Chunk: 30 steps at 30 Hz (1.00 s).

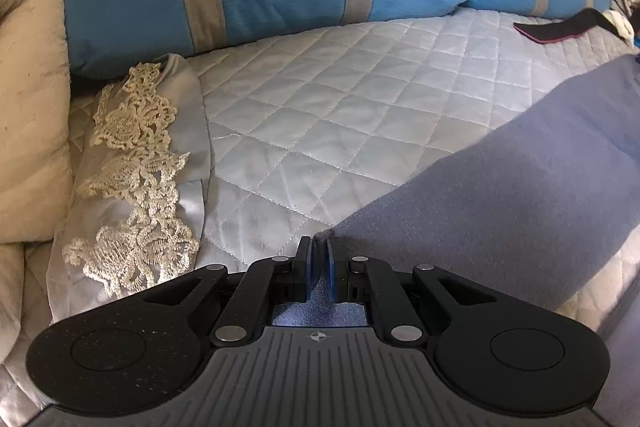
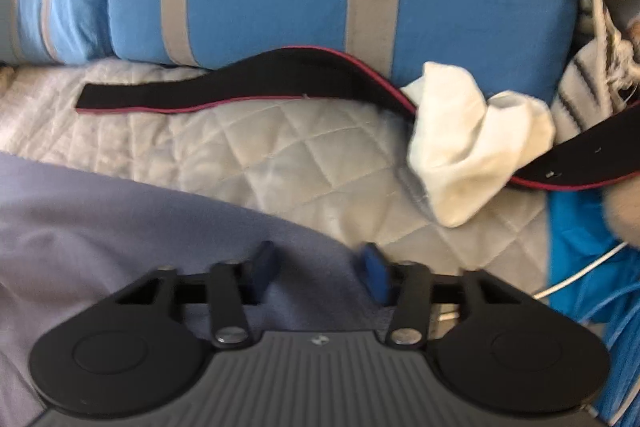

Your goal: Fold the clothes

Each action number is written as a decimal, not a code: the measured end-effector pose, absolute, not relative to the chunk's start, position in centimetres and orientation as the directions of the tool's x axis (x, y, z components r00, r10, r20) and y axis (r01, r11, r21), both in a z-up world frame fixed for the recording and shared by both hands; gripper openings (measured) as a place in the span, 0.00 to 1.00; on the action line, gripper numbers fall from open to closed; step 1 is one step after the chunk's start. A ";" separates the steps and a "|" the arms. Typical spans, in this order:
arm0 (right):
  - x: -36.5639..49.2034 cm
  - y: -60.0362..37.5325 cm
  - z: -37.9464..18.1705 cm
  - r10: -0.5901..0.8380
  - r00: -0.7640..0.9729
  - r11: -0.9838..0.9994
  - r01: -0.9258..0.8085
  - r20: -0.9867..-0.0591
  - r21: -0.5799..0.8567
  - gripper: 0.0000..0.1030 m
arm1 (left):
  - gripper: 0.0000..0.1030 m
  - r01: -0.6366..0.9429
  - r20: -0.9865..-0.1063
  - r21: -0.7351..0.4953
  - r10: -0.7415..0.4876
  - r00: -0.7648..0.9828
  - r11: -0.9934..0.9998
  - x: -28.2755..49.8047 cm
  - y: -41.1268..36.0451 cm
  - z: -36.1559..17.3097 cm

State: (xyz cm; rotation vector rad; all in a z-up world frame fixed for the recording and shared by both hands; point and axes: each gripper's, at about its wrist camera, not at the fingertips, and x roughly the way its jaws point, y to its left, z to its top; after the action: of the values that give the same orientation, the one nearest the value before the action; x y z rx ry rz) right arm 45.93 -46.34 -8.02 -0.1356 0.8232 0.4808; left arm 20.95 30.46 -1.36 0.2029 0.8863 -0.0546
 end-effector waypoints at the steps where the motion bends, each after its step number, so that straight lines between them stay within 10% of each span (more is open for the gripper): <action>1: 45.7 -46.2 -7.9 0.357 0.589 0.883 -0.466 -0.725 0.056 0.00 | 0.06 0.130 -0.772 0.151 0.034 0.635 0.980 20.9 30.5 -1.3; 30: 46.1 -46.6 -5.3 0.220 0.742 0.947 -0.319 -0.633 -0.045 0.00 | 0.06 0.029 -0.632 0.197 0.105 0.767 0.980 28.8 32.1 0.6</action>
State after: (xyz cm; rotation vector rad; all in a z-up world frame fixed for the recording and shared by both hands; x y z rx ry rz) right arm 46.13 -46.64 -5.32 -0.1541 0.6733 0.2969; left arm 28.82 32.10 0.65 0.2002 0.6958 0.0416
